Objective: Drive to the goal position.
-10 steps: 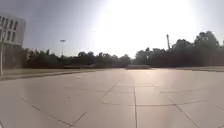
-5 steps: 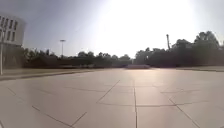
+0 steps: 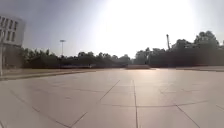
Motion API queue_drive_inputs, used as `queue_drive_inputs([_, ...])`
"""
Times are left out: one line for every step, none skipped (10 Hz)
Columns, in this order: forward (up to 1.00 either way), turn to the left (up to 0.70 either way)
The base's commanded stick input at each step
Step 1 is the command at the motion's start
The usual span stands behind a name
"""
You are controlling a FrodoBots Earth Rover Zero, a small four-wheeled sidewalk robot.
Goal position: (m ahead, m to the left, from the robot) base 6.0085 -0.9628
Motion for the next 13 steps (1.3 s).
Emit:
queue_drive_inputs([0.06,0.00])
queue_drive_inputs([0.06,0.00])
queue_drive_inputs([0.06,0.00])
queue_drive_inputs([0.07,0.00])
queue_drive_inputs([0.07,0.00])
queue_drive_inputs([0.07,0.00])
queue_drive_inputs([0.07,0.00])
queue_drive_inputs([0.06,0.00])
queue_drive_inputs([0.06,0.00])
queue_drive_inputs([0.07,0.00])
queue_drive_inputs([0.07,0.00])
queue_drive_inputs([0.07,0.00])
queue_drive_inputs([0.06,0.00])
